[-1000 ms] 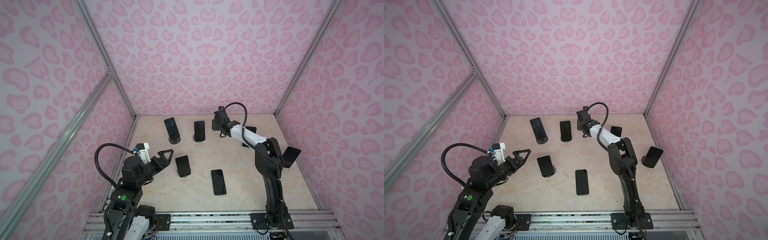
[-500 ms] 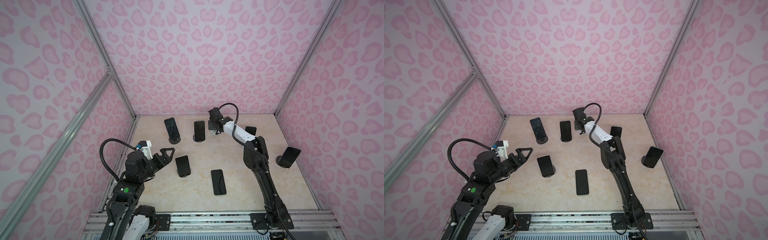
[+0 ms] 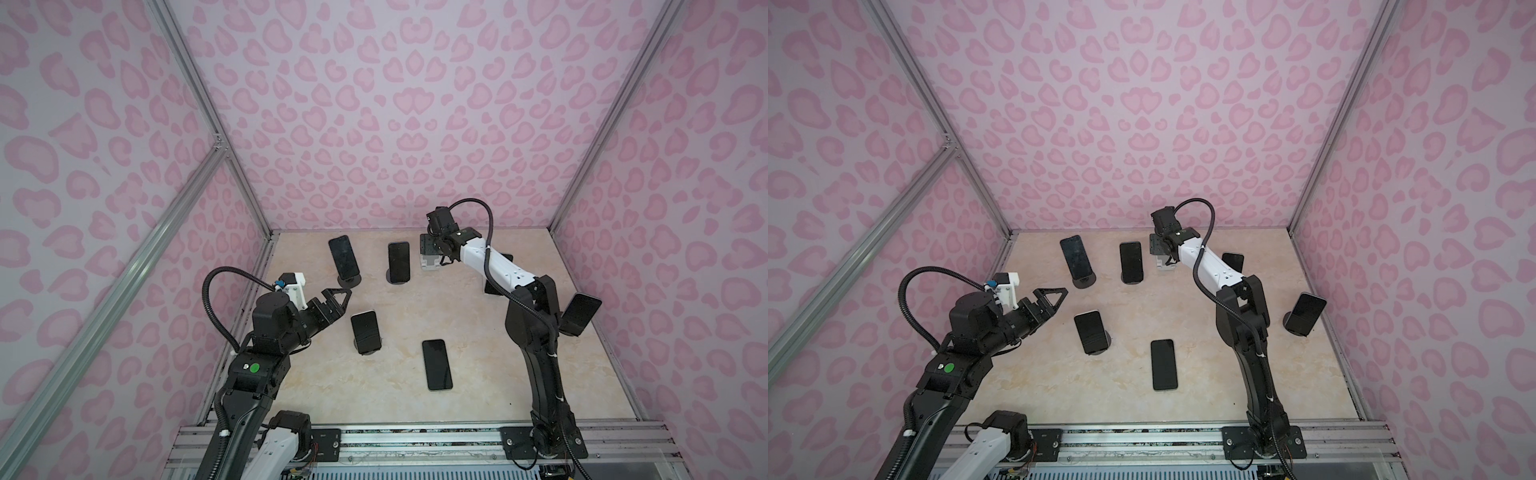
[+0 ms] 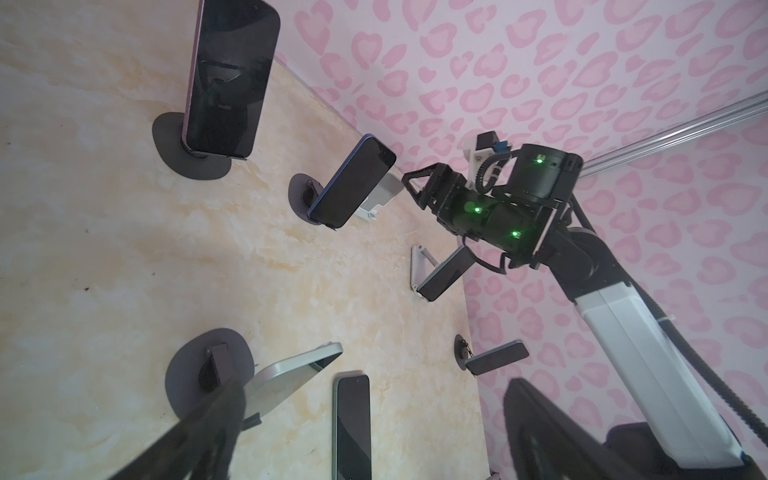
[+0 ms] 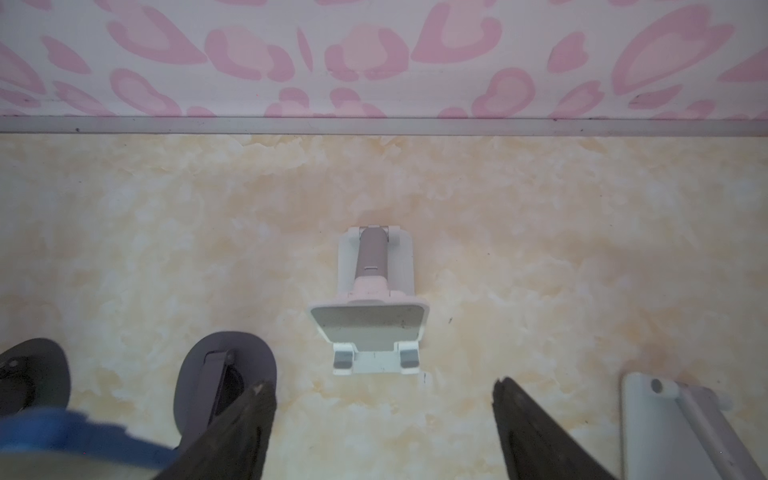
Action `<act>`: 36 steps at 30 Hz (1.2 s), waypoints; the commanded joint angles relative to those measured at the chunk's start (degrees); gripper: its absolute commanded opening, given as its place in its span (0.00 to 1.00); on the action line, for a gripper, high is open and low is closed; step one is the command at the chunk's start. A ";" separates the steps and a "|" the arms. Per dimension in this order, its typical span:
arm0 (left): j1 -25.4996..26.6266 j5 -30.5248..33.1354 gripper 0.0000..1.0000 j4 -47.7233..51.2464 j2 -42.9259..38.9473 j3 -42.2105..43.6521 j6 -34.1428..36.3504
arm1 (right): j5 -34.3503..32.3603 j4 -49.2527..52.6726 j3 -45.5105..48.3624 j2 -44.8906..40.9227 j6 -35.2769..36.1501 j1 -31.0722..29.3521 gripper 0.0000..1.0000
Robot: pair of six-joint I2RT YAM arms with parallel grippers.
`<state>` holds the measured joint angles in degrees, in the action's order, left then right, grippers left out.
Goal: Remove the phone from the phone stand
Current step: 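Position right gripper over the black phone on the far corner stand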
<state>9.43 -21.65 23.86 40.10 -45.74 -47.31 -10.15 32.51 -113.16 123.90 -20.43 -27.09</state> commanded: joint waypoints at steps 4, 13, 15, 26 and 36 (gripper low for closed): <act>-0.03 -1.29 0.99 -4.70 -3.24 3.50 -1.39 | -0.89 -13.31 25.23 -21.29 -3.23 0.73 0.84; 0.76 -5.24 0.98 -13.43 -9.68 6.87 -5.28 | -4.19 -15.45 49.57 -45.23 -2.42 7.54 0.92; 1.34 -4.83 0.98 -14.92 -9.61 6.91 -5.46 | -2.99 -13.21 49.45 -44.63 -1.32 9.84 0.93; 18.08 -1.30 0.98 -17.53 3.13 2.09 -4.52 | -0.09 -10.41 39.99 -32.59 2.77 18.45 0.99; 19.66 2.34 1.00 -16.85 1.96 -0.80 -1.77 | 8.05 -6.11 30.23 -22.43 5.12 21.25 0.99</act>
<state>28.99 -19.62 7.25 41.82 -45.87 -50.52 -5.34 24.51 -82.52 100.51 -16.67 -5.98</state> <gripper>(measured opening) 0.999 0.991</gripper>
